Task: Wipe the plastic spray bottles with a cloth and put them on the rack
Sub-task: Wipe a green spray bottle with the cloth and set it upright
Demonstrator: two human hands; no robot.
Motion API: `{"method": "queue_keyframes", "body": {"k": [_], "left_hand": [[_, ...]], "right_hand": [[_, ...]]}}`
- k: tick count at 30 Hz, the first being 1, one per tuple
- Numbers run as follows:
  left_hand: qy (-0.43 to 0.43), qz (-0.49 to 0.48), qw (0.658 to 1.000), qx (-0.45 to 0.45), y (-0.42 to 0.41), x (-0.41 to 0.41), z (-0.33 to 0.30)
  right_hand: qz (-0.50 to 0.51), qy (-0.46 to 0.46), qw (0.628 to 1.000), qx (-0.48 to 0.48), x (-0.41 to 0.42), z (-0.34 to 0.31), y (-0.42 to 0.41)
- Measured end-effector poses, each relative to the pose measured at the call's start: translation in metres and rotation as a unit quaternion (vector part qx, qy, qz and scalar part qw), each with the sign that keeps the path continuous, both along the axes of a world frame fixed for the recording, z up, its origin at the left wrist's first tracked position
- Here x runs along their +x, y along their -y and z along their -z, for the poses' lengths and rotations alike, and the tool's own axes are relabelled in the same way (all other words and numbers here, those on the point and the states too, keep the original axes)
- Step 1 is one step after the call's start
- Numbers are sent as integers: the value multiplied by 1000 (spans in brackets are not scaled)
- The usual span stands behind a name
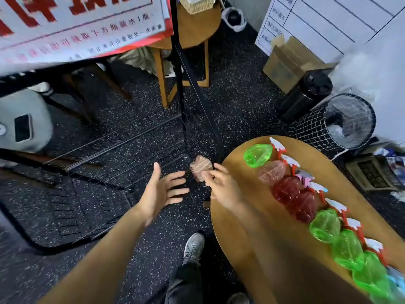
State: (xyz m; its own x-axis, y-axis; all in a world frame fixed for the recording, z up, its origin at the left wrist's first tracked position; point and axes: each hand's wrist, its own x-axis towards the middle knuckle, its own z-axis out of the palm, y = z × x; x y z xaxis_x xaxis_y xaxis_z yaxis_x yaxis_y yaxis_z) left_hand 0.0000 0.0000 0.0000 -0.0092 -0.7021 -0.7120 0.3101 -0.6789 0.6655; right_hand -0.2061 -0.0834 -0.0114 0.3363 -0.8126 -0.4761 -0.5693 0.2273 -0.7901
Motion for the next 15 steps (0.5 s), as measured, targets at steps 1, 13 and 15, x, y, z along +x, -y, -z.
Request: {"method": "queue_keyframes", "body": {"k": [1, 13, 15], "left_hand": [[-8, -3, 1000, 0, 2, 0, 2], [15, 23, 999, -28, 1, -58, 3], [-1, 25, 999, -31, 1, -85, 1]], "right_hand": [[-6, -18, 1000, -3, 2, 7, 2], [86, 49, 990, -101, -38, 12, -27], [129, 61, 986, -91, -65, 9, -40]]}}
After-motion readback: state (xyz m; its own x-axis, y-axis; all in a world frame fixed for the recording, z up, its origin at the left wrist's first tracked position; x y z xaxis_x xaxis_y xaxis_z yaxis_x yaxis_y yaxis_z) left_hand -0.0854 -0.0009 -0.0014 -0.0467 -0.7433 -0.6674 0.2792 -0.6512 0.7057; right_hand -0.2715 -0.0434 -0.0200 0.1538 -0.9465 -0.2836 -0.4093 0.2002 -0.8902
